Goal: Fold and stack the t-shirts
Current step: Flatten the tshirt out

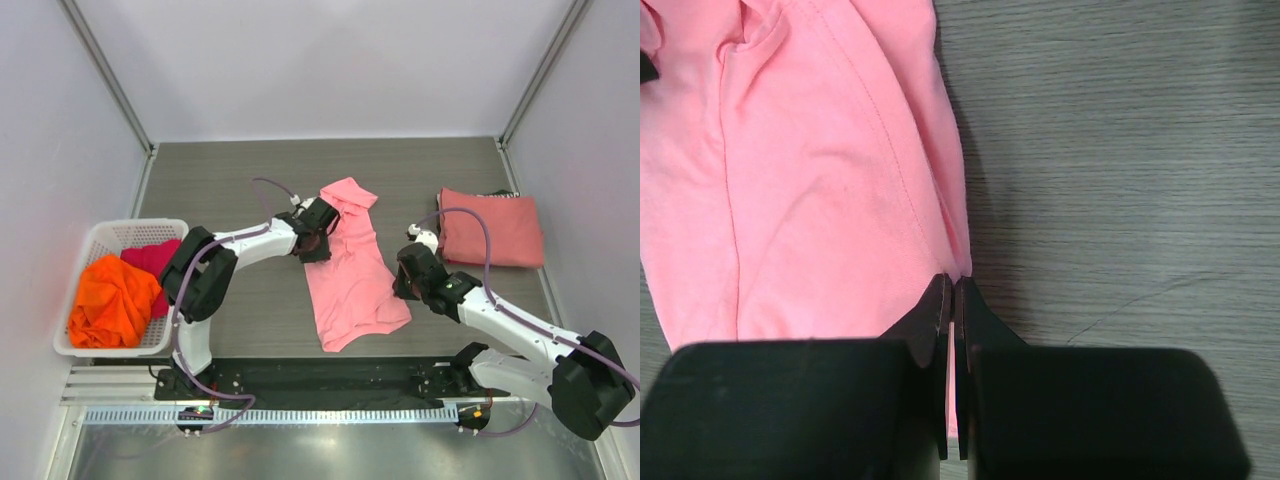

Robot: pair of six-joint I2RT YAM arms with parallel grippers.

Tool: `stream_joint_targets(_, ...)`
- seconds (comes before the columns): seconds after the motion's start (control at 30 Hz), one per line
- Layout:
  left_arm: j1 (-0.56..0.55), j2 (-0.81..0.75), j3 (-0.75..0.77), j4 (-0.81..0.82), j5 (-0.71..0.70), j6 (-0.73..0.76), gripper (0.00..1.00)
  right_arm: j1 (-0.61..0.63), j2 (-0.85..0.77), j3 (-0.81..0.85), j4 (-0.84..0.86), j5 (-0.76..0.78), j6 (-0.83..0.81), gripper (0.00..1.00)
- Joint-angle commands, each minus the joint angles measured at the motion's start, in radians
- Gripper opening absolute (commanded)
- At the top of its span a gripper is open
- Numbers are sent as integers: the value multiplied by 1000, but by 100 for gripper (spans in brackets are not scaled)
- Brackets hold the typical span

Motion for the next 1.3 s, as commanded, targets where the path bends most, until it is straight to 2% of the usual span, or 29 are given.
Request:
stream_joint_targets(0.0,21,18,52,27,-31,9,32,-3,-24,10,8,6,-11,1)
stream_joint_targets(0.1,24,23,61,29,-46,18,24,-5,-19,10,10,5,-9,1)
stream_joint_targets(0.13,28,29,64,27,-42,21,15,-3,-16,10,12,9,-11,1)
stream_joint_targets(0.23,44,32,84,15,-31,33,0,-3,-5,20,8,17,-14,1)
stream_joint_targets(0.53,166,-158,35,-69,-76,99,0,-6,64,61,2,78,-26,3)
stream_joint_targets(0.67,248,-279,-30,-71,-39,113,0,-11,50,78,-13,115,-26,4)
stream_joint_targets(0.77,320,-381,-61,-111,-42,125,0,-22,16,101,-34,156,-34,5)
stream_joint_targets(0.93,516,-597,-112,-186,-52,127,0,-63,7,190,-96,215,-80,4)
stream_joint_targets(1.07,524,-724,-149,-218,-157,75,0,-109,11,286,-131,209,-132,6)
stream_joint_targets(1.13,524,-756,-176,-230,-180,55,0,-108,7,288,-134,169,-150,7)
stream_joint_targets(1.27,524,-836,-257,-240,-210,24,0,-109,30,222,-107,36,-155,15)
